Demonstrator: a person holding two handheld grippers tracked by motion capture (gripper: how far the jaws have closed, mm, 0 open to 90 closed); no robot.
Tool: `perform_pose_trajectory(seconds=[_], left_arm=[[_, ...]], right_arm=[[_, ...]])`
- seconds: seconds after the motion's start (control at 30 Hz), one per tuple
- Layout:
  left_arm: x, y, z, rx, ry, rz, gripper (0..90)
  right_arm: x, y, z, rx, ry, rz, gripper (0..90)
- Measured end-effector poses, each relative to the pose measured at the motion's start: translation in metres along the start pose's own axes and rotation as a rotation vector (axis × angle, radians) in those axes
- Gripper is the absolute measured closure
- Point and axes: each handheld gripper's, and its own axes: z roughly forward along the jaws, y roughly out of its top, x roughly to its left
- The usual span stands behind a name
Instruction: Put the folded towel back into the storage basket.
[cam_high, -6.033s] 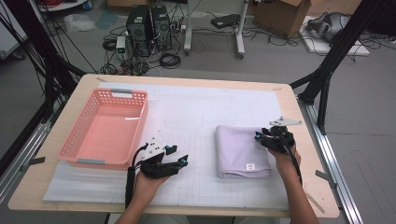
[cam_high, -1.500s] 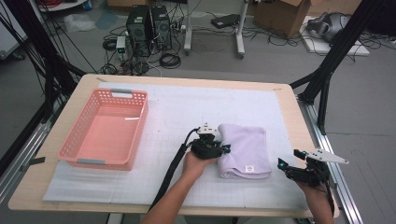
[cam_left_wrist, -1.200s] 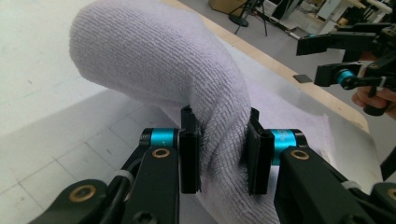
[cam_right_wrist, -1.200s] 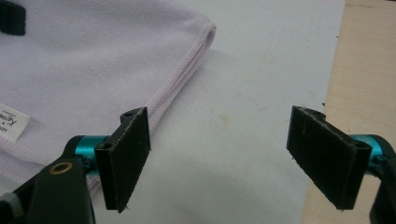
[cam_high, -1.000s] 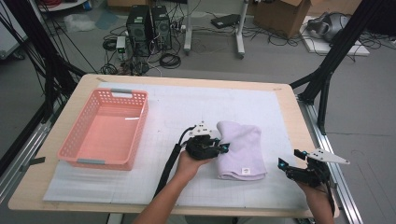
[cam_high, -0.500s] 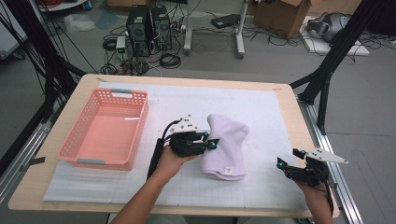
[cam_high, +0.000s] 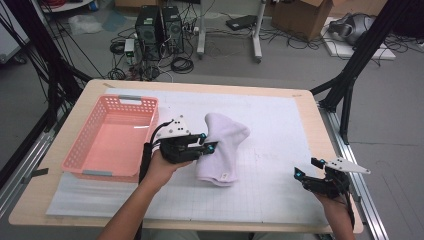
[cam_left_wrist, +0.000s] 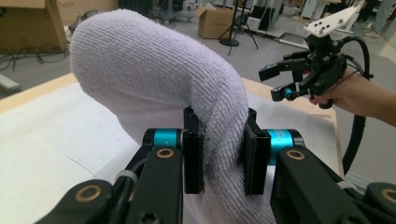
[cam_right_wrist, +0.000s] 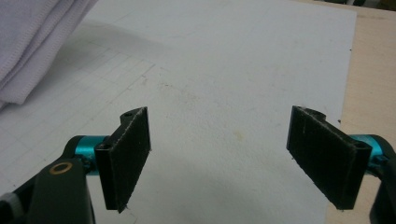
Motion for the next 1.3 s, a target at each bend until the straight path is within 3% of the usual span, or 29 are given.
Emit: perform_pose_trajectory(seconds=[0.3,0.7,1.3], left_arm=[[0.004,0.01,-0.021,-0.056,-0.003,0.044,74.1],[0.015,0.022,-0.057,-0.141,-0.004,0.06,74.0],[0.048,0.034,-0.133,-0.247,0.002,0.064,74.0]], right_arm=[[0.0,0.001,0.0,-0.003,-0.001,0.005,20.5],[0.0,0.002,0.002,-0.009,-0.001,0.01,20.5],[0.002,0.005,0.008,0.001,-0.016,0.007,20.5]])
